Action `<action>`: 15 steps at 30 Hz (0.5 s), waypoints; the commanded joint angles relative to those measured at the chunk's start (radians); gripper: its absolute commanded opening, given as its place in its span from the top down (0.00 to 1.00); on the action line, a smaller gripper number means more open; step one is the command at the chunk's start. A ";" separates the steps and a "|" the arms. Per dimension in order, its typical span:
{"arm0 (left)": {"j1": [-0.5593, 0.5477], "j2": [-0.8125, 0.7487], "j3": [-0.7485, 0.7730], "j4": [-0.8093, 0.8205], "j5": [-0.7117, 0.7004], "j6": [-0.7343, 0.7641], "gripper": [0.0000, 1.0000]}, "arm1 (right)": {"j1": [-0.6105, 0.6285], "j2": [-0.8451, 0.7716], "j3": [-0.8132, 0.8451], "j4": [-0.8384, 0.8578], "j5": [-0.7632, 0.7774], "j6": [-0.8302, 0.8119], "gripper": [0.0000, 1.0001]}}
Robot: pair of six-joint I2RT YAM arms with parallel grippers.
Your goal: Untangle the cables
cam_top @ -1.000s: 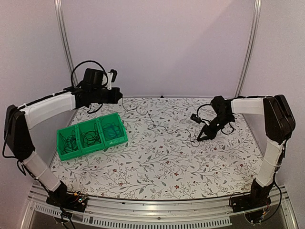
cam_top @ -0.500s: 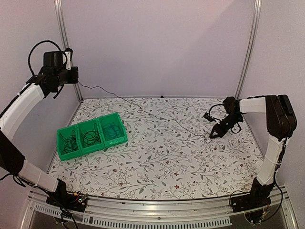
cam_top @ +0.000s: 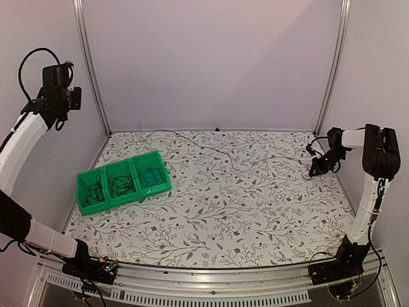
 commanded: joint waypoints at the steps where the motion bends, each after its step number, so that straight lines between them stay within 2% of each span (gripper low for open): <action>1: 0.065 -0.034 0.059 -0.007 -0.132 -0.012 1.00 | -0.071 0.067 0.013 0.025 0.202 0.061 1.00; 5: 0.095 -0.041 0.083 -0.003 -0.146 -0.009 1.00 | -0.104 0.087 0.009 0.027 0.219 0.086 1.00; 7: 0.098 -0.038 0.098 -0.008 -0.106 -0.023 1.00 | -0.104 0.081 0.003 0.021 0.202 0.081 1.00; 10: 0.075 -0.031 0.087 -0.001 0.095 -0.070 1.00 | -0.075 0.049 0.006 -0.007 0.137 0.045 1.00; 12: 0.044 -0.024 0.054 0.026 0.337 -0.061 0.97 | -0.031 0.002 0.008 -0.027 0.107 0.026 1.00; 15: -0.063 0.010 0.019 0.053 0.514 -0.042 0.76 | 0.052 -0.115 0.009 -0.060 0.051 0.013 1.00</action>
